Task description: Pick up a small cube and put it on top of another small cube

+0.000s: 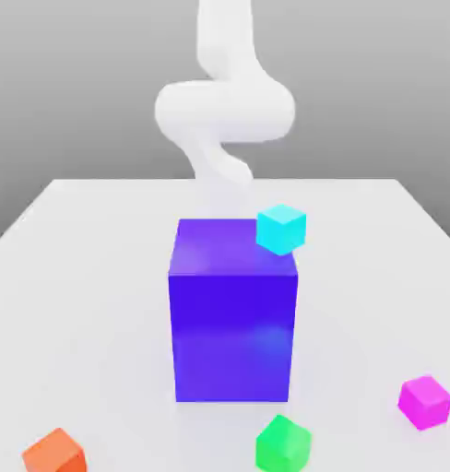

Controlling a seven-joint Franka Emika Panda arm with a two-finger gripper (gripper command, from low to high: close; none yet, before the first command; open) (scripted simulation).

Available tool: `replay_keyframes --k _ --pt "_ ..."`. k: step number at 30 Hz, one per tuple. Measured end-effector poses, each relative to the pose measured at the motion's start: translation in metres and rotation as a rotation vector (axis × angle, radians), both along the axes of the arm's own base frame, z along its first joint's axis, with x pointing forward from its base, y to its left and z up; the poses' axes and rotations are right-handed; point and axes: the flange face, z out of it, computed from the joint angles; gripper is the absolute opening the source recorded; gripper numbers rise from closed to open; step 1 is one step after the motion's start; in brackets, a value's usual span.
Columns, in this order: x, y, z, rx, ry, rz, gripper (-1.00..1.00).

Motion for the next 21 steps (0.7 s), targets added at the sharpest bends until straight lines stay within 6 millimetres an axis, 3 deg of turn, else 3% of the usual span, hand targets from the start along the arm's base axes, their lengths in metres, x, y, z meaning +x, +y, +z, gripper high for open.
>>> replay_keyframes --k 5,11,16,21 --pt "0.055 0.047 -0.081 -0.06 0.138 0.022 0.0" --pt "0.092 0.102 -0.187 -0.112 0.291 0.073 0.0" --pt "0.099 0.148 -0.279 -0.137 0.414 0.133 0.0" --pt "0.081 0.199 -0.367 -0.144 0.536 0.219 0.0"
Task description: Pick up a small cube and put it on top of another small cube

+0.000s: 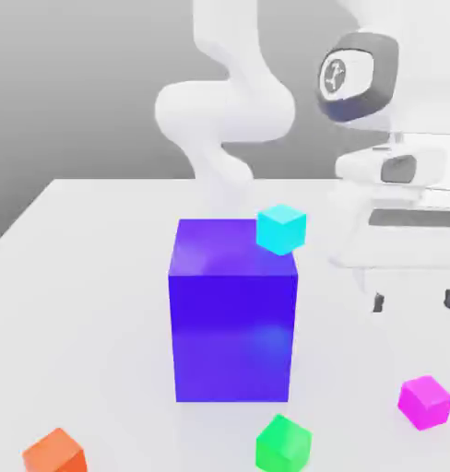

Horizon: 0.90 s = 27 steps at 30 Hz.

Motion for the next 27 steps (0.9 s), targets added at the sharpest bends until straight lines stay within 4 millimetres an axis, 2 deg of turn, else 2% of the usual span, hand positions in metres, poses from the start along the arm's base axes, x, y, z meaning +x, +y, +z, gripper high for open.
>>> replay_keyframes --k 3,7,11,12,17,18,20,23,25,27 --pt "-0.017 0.022 -0.049 0.011 0.078 0.029 0.0" --pt "-0.051 0.053 -0.108 0.038 0.18 0.075 0.0" --pt "-0.057 0.06 -0.162 0.046 0.2 0.082 0.0" --pt "-0.058 0.059 -0.174 0.045 0.201 0.083 -1.0" --pt "-0.058 0.06 -0.174 0.046 0.2 0.083 -1.0" --pt "-0.059 0.059 -0.18 0.046 0.201 0.084 -1.0" --pt "-0.058 0.06 -0.167 0.047 0.201 0.083 -1.0" --pt "-0.058 0.06 -0.13 0.046 0.201 0.084 -1.0" --pt "-0.041 0.03 -0.115 0.042 0.2 -0.002 -1.0" --pt "-0.018 -0.015 -0.102 0.047 0.198 -0.135 -1.0"
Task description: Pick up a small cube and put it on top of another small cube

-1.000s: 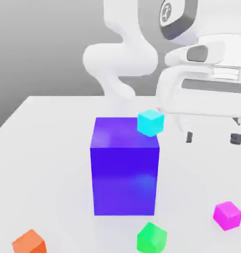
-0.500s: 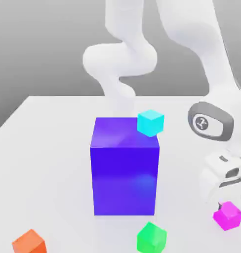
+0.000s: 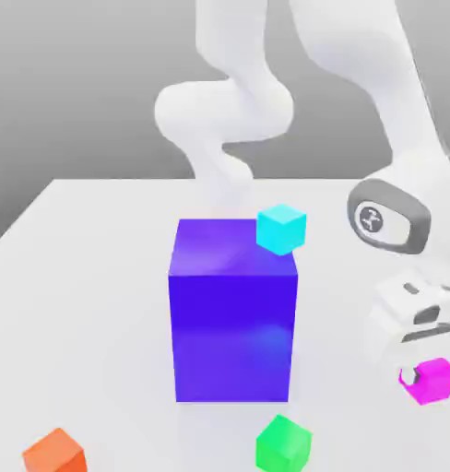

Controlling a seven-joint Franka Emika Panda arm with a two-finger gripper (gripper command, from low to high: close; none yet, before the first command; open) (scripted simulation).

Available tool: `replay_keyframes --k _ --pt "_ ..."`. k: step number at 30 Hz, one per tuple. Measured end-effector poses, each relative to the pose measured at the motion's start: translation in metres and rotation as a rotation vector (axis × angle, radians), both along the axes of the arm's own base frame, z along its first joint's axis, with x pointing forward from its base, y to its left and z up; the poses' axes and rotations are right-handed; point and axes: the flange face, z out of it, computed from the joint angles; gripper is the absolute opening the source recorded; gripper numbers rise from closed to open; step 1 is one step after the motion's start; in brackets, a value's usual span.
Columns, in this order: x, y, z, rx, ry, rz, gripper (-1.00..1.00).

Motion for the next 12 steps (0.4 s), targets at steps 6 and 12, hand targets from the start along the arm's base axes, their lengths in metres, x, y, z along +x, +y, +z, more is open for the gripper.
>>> replay_keyframes --k 6,12 --pt "0.037 -0.124 0.018 0.017 -0.006 -0.347 -1.0" --pt "0.037 -0.132 -0.025 0.018 -0.007 -0.369 1.0"
